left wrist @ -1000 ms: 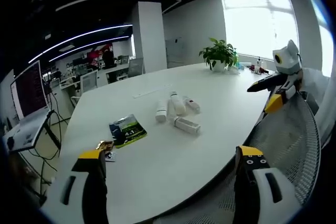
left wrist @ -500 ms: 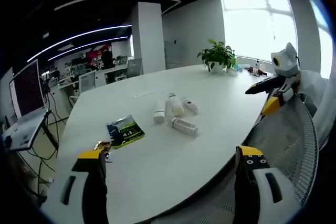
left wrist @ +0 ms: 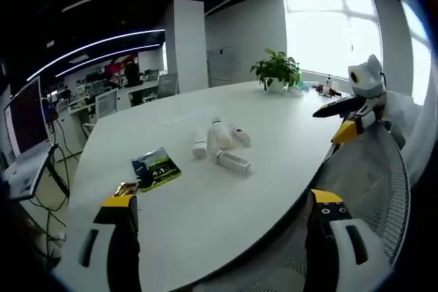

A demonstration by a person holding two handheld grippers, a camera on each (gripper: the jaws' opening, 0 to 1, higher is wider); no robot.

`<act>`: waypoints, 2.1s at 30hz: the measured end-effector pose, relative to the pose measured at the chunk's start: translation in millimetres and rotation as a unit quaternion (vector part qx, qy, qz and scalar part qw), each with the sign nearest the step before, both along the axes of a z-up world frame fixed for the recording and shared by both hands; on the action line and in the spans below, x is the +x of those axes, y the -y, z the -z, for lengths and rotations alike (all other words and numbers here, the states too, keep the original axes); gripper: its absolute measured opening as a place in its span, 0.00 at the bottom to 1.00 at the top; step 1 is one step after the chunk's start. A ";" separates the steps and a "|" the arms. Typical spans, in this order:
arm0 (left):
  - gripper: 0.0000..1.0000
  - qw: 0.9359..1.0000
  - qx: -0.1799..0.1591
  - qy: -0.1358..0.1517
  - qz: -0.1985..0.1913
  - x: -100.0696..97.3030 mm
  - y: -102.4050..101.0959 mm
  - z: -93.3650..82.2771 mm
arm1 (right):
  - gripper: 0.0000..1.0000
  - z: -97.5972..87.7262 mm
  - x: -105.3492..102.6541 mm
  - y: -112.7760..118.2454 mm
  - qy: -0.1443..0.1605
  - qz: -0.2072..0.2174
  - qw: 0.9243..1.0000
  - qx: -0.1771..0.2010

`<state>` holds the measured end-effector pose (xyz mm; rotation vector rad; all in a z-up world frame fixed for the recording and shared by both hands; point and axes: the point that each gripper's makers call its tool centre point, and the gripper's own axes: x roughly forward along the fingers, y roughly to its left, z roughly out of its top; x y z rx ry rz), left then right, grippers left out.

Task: Arrange the skincare products in the storage area until every visible bottle or jar stands upright without overlapping.

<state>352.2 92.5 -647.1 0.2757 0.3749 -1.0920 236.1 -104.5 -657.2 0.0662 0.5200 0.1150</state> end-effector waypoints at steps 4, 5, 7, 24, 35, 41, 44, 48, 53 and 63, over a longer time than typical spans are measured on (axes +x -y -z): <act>0.99 1.000 0.002 0.000 0.005 -1.3 0.6 0.4 | 0.99 -1.8 0.2 0.1 0.006 0.000 1.000 -0.001; 0.99 1.000 0.003 0.000 0.006 -1.7 0.6 0.5 | 0.99 -2.3 0.3 0.0 0.007 0.001 1.000 0.000; 0.99 1.000 0.004 -0.001 0.007 -2.4 0.8 0.9 | 0.99 -2.8 0.4 0.5 0.009 0.002 1.000 0.000; 0.99 1.000 0.006 -0.005 -0.005 0.4 -0.8 2.4 | 0.99 0.2 -0.2 -2.1 0.000 -0.009 1.000 0.003; 0.99 1.000 0.011 -0.006 -0.012 2.1 -1.9 3.7 | 0.99 1.2 -0.2 -3.4 -0.003 -0.013 1.000 0.005; 0.99 1.000 0.010 -0.006 -0.012 2.1 -2.5 3.5 | 0.99 1.2 -0.1 -3.7 -0.003 -0.013 1.000 0.005; 0.99 1.000 0.008 -0.006 -0.013 2.0 -2.5 2.8 | 0.99 1.5 -0.3 -3.6 -0.004 -0.013 1.000 0.004; 0.99 1.000 0.007 -0.004 -0.011 1.5 -2.4 2.4 | 0.99 1.5 -0.3 -3.3 -0.004 -0.012 1.000 0.003; 0.99 1.000 0.006 -0.003 -0.009 0.9 -2.3 1.8 | 0.99 0.9 -0.2 -3.4 -0.003 -0.010 1.000 0.003; 0.99 1.000 0.008 -0.014 -0.005 1.2 -5.4 0.0 | 0.99 -1.8 -0.5 -3.5 -0.009 -0.010 1.000 0.006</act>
